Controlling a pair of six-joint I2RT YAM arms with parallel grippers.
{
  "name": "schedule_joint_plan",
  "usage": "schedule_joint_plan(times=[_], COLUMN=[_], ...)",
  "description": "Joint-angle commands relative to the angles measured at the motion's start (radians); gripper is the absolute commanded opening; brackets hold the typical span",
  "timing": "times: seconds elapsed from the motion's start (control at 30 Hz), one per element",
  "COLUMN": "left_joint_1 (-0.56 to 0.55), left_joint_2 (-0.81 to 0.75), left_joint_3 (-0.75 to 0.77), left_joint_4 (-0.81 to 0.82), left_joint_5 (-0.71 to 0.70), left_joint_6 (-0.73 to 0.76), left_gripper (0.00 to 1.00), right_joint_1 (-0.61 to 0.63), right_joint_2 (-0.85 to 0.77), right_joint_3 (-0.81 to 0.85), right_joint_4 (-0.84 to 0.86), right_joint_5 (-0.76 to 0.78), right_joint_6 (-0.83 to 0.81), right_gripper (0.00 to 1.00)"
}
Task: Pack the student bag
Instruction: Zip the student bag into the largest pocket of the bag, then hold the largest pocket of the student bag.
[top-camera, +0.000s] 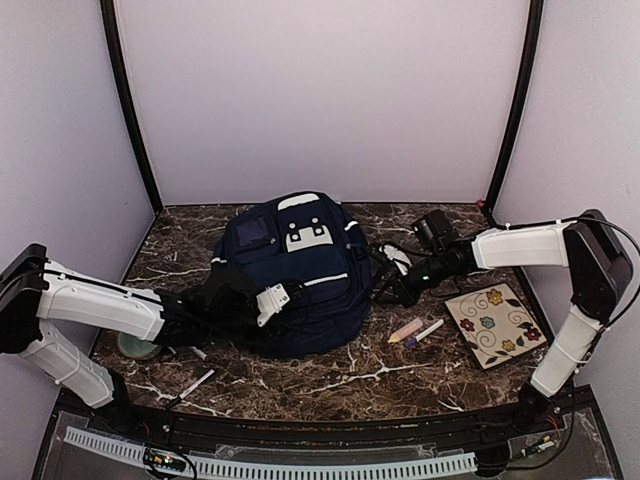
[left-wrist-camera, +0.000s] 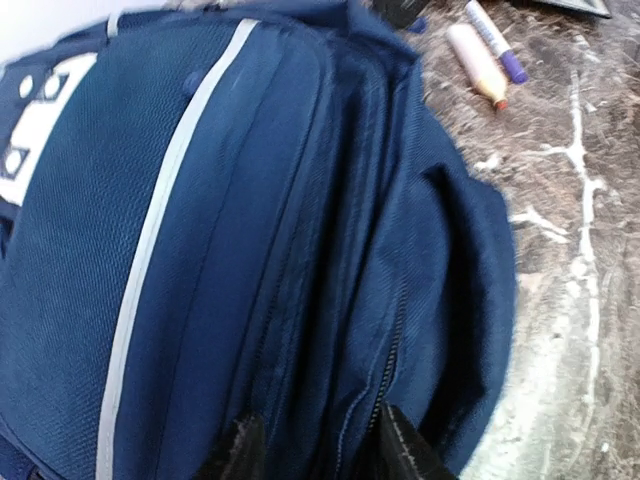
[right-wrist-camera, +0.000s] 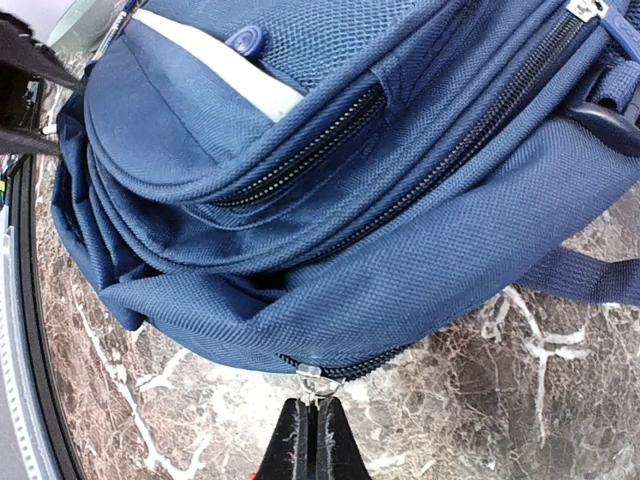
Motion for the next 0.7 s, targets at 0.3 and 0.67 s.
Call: schedule_joint_plan(times=[0.3, 0.67], left_joint_1=[-0.076, -0.076], left_joint_2=[0.064, 0.382], left_joint_3=[0.188, 0.382], left_joint_4=[0.128, 0.211], left_joint_5=[0.19, 0.149], left_joint_6=[0.075, 0.079], left_gripper=[0.46, 0.45], right_joint_1=[0.034, 0.037], right_joint_2=[0.036, 0.052], right_joint_3=[0.037, 0.032], right_joint_4=[0.009, 0.018], right_joint_5=[-0.088, -0.11], right_joint_6=[0.012, 0.025], right_gripper=[0.0, 0.0])
